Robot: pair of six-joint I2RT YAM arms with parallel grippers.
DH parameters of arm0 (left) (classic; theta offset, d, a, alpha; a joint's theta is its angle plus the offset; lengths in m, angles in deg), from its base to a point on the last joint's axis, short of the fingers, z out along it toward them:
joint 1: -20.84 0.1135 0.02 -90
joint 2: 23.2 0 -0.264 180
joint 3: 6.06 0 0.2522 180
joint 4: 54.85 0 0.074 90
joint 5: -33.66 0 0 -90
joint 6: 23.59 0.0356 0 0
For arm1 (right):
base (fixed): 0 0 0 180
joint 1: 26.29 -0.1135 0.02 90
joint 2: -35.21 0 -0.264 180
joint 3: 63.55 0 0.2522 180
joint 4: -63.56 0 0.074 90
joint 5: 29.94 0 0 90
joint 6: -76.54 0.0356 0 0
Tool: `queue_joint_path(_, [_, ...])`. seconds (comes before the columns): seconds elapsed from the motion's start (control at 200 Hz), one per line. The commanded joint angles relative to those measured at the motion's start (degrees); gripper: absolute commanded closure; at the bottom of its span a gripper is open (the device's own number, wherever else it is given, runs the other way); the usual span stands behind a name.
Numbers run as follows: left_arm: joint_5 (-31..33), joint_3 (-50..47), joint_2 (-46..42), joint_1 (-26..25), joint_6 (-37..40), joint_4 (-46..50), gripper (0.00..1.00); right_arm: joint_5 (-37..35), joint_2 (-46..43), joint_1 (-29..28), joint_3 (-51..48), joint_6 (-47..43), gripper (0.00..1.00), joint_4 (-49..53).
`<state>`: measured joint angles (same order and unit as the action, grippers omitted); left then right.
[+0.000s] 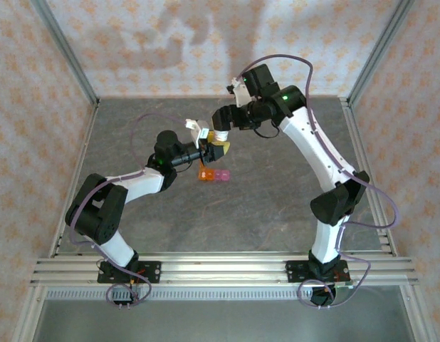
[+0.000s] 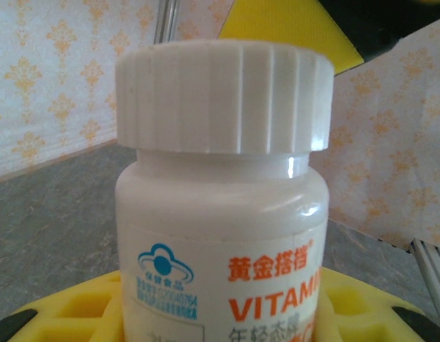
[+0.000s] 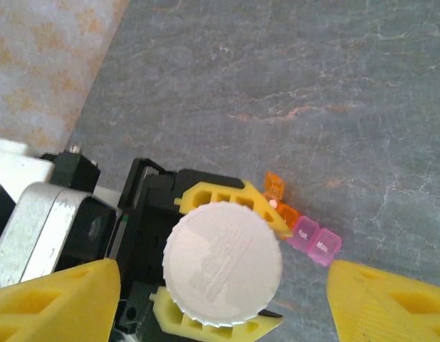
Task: Sort the pills into containers
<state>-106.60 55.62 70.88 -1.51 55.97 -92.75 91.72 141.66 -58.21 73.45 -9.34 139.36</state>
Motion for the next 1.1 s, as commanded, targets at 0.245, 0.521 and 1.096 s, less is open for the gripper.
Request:
queue_joint_path(0.245, [-1.43,1.85,-1.36,0.44,1.06,-0.77,1.0,-0.33,0.51,-0.42,2.12,-1.22,0.35,1.42])
queue_joint_path(0.521, [-1.51,1.82,-1.36,0.46,0.86,-1.01,1.0,1.07,1.46,-0.58,2.27,-0.91,0.53,1.59])
queue_joint_path(1.096, [1.64,1.57,-1.45,0.64,1.87,-1.6,1.0,-14.76,-5.58,-9.46,-16.19,27.19,0.7,-16.63])
